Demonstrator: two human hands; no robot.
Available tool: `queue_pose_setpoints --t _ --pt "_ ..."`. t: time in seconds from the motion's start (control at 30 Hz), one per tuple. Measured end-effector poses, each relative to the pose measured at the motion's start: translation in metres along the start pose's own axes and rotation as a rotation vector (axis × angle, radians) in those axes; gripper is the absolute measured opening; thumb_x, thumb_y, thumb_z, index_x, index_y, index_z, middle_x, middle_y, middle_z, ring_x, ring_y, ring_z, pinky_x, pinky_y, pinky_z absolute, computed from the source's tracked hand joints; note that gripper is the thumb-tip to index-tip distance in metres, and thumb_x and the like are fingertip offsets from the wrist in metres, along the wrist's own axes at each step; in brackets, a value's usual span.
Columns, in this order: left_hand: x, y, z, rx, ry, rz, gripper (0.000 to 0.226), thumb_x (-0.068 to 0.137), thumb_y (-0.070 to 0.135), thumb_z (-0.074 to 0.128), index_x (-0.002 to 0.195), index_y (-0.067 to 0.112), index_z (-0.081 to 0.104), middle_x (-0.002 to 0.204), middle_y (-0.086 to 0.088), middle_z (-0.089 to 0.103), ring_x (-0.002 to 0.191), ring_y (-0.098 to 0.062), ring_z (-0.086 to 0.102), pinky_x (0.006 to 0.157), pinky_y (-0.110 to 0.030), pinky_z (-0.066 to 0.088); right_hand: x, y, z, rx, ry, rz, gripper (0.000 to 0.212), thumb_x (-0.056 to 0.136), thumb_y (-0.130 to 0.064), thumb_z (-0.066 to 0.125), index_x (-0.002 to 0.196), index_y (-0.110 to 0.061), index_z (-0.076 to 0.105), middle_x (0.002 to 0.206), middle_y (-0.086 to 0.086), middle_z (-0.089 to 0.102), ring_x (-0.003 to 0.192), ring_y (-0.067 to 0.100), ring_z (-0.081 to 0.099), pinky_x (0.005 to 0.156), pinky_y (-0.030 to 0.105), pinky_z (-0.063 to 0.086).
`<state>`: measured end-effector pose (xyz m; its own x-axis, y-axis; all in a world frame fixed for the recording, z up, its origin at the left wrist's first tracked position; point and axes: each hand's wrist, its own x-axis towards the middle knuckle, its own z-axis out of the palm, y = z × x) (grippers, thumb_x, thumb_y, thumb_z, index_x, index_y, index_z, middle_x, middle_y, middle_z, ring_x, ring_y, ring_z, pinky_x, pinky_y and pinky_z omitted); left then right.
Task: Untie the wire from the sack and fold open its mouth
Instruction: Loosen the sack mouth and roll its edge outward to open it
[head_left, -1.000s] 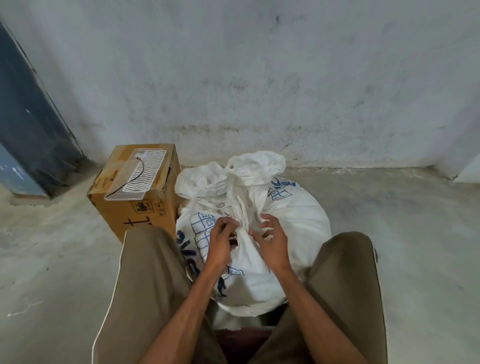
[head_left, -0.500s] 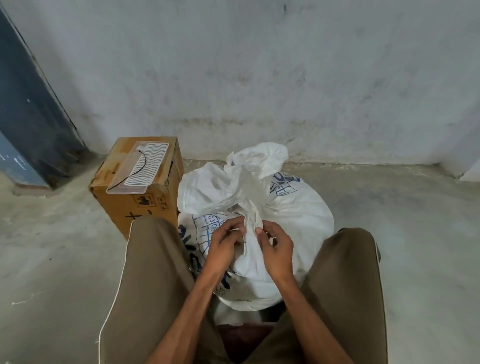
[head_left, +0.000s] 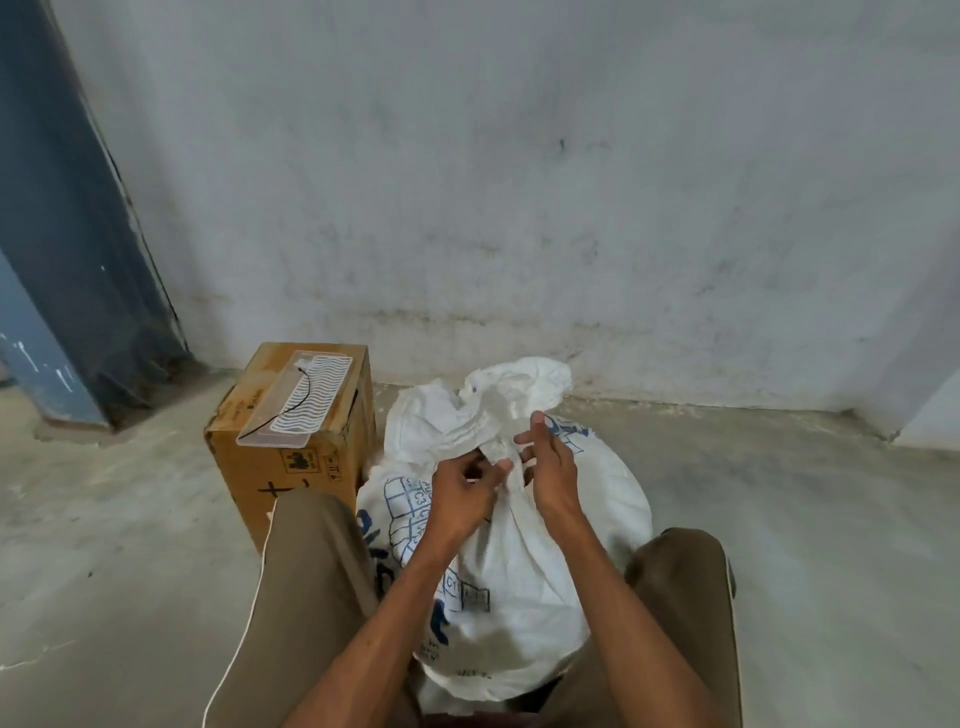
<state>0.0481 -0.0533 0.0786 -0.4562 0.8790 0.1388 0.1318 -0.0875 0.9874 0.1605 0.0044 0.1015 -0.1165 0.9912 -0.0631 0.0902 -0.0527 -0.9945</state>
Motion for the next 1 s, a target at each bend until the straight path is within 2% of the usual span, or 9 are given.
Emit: queue_pose_setpoints --t 0.07,0.23,0.37,0.43,0.63,0.7,0.8,0.9,1.0 --pt "0.003 0.011 0.003 0.088 -0.048 0.065 0.021 0.088 0.029 0.075 0.074 0.014 0.072 0.071 0.001 0.072 0.071 -0.015 0.070 0.067 -0.031 0.053 0.018 -0.031 0.005 -0.083 -0.037 0.059 0.061 0.084 -0.075 0.053 0.097 -0.019 0.074 0.091 -0.003 0.074 0.083 0.014 0.068 0.075 0.032 0.051" --pt "0.006 0.024 -0.007 0.364 -0.301 0.183 0.007 0.093 0.019 0.065 0.090 0.024 0.068 0.081 0.013 0.071 0.075 0.004 0.064 0.068 -0.014 0.044 0.054 -0.066 0.007 -0.137 -0.020 0.149 0.023 0.086 -0.027 0.068 0.088 -0.004 0.071 0.095 0.017 0.074 0.062 0.023 0.057 0.057 0.032 0.041" --pt "0.008 0.037 -0.024 0.561 -0.423 0.271 0.028 0.094 0.010 0.054 0.117 0.020 0.066 0.111 0.007 0.073 0.097 -0.004 0.064 0.079 -0.009 0.045 0.051 -0.073 0.006 -0.198 -0.175 0.272 0.070 0.077 -0.080 0.058 0.107 -0.017 0.067 0.105 0.006 0.069 0.091 0.026 0.065 0.069 0.034 0.050" --pt "0.005 0.043 -0.027 0.631 -0.465 0.324 0.033 0.091 0.004 0.050 0.119 0.015 0.064 0.114 0.006 0.070 0.100 -0.006 0.061 0.081 -0.010 0.044 0.050 -0.070 0.006 -0.261 -0.212 0.279 0.073 0.066 -0.077 0.069 0.104 -0.015 0.069 0.100 0.007 0.071 0.086 0.025 0.067 0.063 0.031 0.050" --pt "0.007 0.076 -0.045 0.759 -0.350 0.347 0.019 0.093 0.021 0.060 0.104 0.019 0.076 0.096 0.003 0.077 0.085 -0.013 0.071 0.078 -0.035 0.057 0.055 -0.078 0.007 -0.235 -0.178 0.227 0.018 0.084 -0.012 0.065 0.093 0.001 0.072 0.082 0.011 0.074 0.071 0.027 0.069 0.059 0.031 0.050" --pt "0.011 0.094 -0.051 0.627 -0.176 0.366 0.014 0.094 0.029 0.063 0.094 0.023 0.076 0.076 0.007 0.076 0.071 -0.008 0.071 0.071 -0.035 0.058 0.056 -0.081 0.006 -0.221 -0.182 0.214 0.014 0.085 -0.009 0.063 0.091 0.001 0.071 0.083 0.013 0.072 0.069 0.028 0.068 0.054 0.031 0.048" --pt "0.023 0.101 -0.055 0.714 -0.026 0.407 0.030 0.091 0.037 0.066 0.120 0.030 0.066 0.100 0.007 0.074 0.105 -0.014 0.060 0.086 -0.034 0.050 0.052 -0.084 0.003 -0.211 -0.152 0.189 0.007 0.082 -0.009 0.063 0.083 -0.004 0.067 0.075 0.011 0.066 0.064 0.027 0.063 0.052 0.030 0.045" --pt "0.035 0.087 -0.052 0.875 -0.173 0.311 0.043 0.092 0.039 0.065 0.132 0.024 0.062 0.128 -0.004 0.062 0.120 -0.025 0.056 0.099 -0.040 0.047 0.048 -0.084 -0.001 -0.170 -0.157 0.194 0.006 0.071 -0.013 0.061 0.075 -0.010 0.058 0.069 0.008 0.057 0.061 0.025 0.055 0.053 0.028 0.040" --pt "0.035 0.073 -0.044 0.706 -0.265 0.261 0.025 0.095 0.026 0.065 0.117 0.018 0.074 0.115 -0.002 0.075 0.102 -0.014 0.070 0.087 -0.023 0.052 0.059 -0.077 -0.010 -0.116 -0.145 0.287 0.020 0.073 -0.028 0.063 0.081 -0.010 0.060 0.080 0.008 0.062 0.066 0.026 0.056 0.062 0.032 0.041"
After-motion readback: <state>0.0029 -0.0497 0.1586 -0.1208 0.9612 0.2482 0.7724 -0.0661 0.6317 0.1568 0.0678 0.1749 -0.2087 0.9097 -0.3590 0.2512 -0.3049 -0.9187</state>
